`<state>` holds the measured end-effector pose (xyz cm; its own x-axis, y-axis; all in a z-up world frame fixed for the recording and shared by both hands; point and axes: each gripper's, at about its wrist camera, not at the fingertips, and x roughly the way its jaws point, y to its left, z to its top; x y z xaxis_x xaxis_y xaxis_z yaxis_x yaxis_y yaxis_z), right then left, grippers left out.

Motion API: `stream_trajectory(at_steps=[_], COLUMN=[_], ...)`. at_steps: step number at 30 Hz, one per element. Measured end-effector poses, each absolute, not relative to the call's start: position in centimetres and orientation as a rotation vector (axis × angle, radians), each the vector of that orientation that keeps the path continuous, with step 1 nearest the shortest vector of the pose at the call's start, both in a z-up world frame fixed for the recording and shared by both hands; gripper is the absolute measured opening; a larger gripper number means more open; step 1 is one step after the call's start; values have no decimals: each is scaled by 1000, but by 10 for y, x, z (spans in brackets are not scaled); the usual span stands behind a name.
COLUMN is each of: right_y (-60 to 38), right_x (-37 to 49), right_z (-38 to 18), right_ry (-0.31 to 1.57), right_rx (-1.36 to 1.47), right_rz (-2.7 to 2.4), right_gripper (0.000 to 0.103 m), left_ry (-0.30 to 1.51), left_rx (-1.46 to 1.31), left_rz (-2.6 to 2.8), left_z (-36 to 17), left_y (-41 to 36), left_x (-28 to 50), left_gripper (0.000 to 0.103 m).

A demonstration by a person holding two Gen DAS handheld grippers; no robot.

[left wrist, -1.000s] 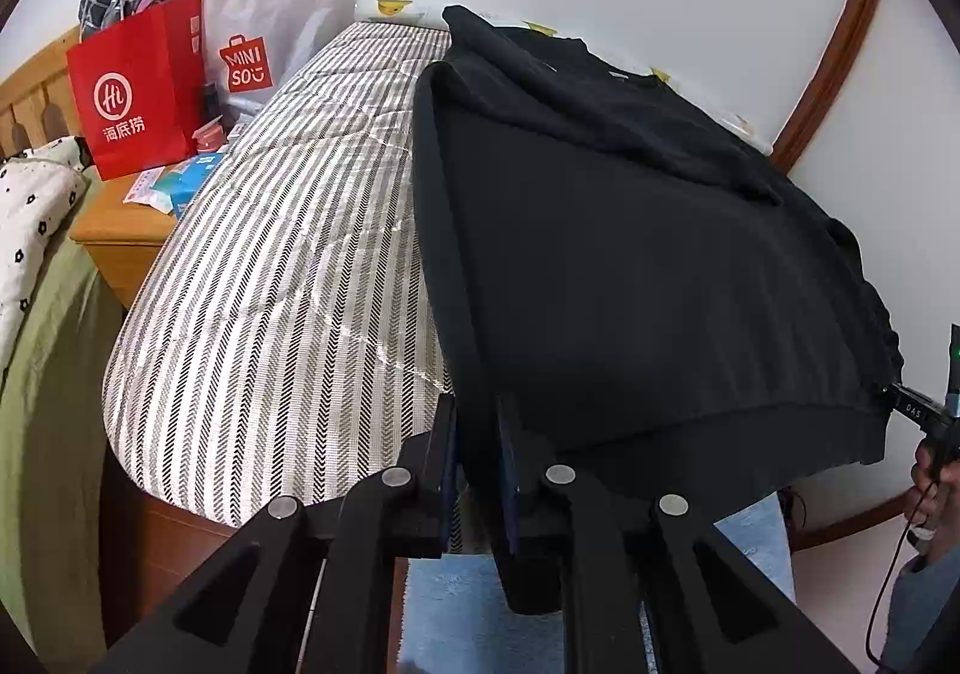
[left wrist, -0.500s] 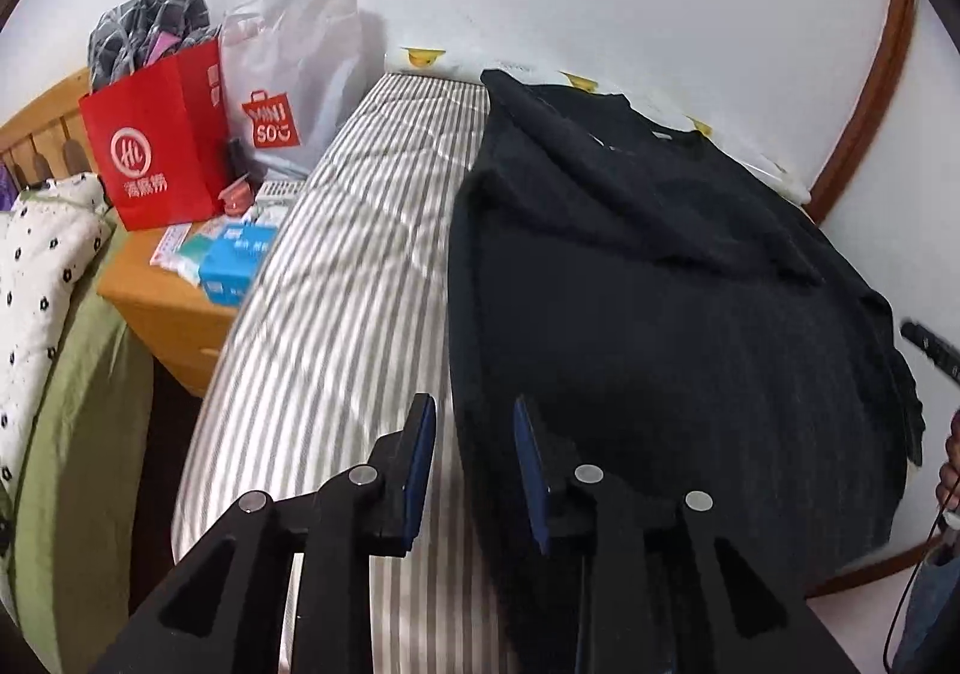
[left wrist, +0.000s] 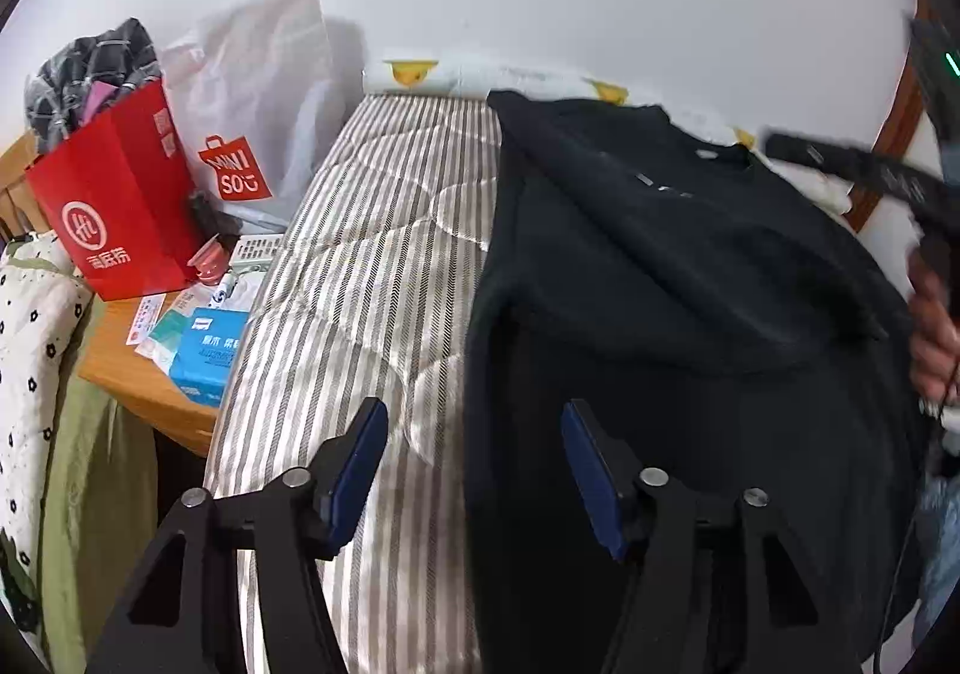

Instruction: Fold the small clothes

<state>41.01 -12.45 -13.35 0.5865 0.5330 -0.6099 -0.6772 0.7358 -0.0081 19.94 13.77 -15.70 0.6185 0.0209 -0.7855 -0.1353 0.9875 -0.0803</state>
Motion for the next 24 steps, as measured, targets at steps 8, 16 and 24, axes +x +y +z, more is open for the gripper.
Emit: stream_trajectory(at_steps=[8, 16, 24], right_y=[-18, 58, 56], right_x=[456, 502, 524], right_z=[-166, -190, -182], right_ry=[677, 751, 717], right_rx=[-316, -295, -299], right_rz=[799, 827, 828], right_gripper=[48, 51, 15], left_ry=[932, 917, 888], left_rx=[-58, -53, -91], left_rz=[78, 41, -11], left_z=[-177, -185, -186], left_y=[141, 141, 143], left_x=[237, 259, 269], left_gripper=[44, 31, 7])
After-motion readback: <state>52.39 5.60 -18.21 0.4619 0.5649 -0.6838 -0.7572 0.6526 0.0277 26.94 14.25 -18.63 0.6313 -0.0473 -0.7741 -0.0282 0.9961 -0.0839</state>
